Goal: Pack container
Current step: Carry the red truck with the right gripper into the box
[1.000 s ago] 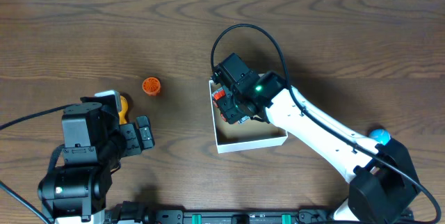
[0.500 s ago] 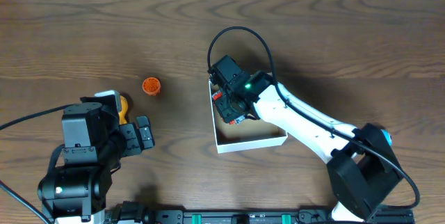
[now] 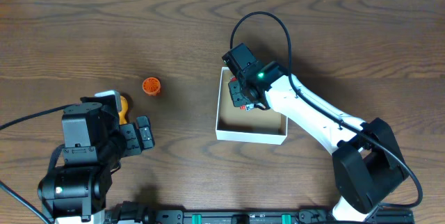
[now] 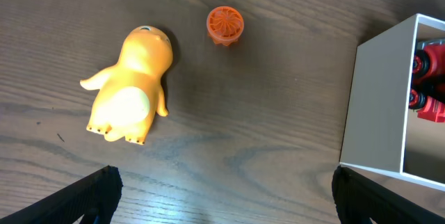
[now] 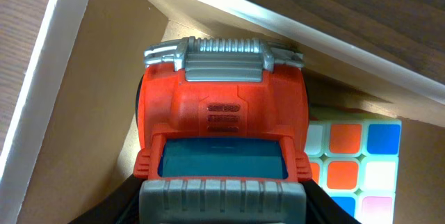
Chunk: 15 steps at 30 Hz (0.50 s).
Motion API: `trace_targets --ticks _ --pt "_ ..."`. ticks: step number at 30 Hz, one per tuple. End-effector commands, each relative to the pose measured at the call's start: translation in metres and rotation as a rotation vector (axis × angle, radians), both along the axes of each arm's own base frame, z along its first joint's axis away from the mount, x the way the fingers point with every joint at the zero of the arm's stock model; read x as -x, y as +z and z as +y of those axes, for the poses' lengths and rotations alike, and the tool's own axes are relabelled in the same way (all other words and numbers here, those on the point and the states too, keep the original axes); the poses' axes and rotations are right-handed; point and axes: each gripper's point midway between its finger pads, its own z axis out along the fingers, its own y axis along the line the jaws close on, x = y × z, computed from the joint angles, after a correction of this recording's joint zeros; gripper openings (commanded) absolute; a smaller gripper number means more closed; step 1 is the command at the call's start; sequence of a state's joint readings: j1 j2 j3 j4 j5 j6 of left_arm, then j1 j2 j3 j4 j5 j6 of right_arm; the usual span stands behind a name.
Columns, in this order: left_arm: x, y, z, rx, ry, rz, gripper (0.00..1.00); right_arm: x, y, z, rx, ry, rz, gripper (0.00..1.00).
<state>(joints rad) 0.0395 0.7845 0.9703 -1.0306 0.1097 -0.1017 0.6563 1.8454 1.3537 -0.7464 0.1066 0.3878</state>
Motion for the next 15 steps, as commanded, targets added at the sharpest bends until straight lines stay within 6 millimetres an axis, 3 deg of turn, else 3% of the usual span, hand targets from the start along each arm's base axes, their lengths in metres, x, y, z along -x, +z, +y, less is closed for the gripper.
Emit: trace_targets --ticks 1,5,11,12,15 --pt "0.0004 0.0031 -0.0006 0.012 0.004 -0.006 0.98 -0.0021 0.0013 -0.004 0.014 -0.032 -0.007 0.11" --pt "0.0005 0.0031 -0.0006 0.012 0.004 -0.005 0.98 0.0023 -0.0008 -0.0087 0.004 -0.121 0.02 0.1" --pt "0.0004 0.0031 -0.0006 0.011 0.004 -0.006 0.98 0.0029 -0.0013 -0.0133 0.009 -0.18 0.023 0.22" --pt "0.0004 0.0031 -0.0006 0.011 0.004 -0.006 0.98 0.0028 -0.0013 -0.0132 0.009 -0.179 0.023 0.27" --pt "0.0004 0.0031 -0.0006 0.012 0.004 -0.006 0.98 0.0028 -0.0013 -0.0132 0.009 -0.177 0.022 0.52"
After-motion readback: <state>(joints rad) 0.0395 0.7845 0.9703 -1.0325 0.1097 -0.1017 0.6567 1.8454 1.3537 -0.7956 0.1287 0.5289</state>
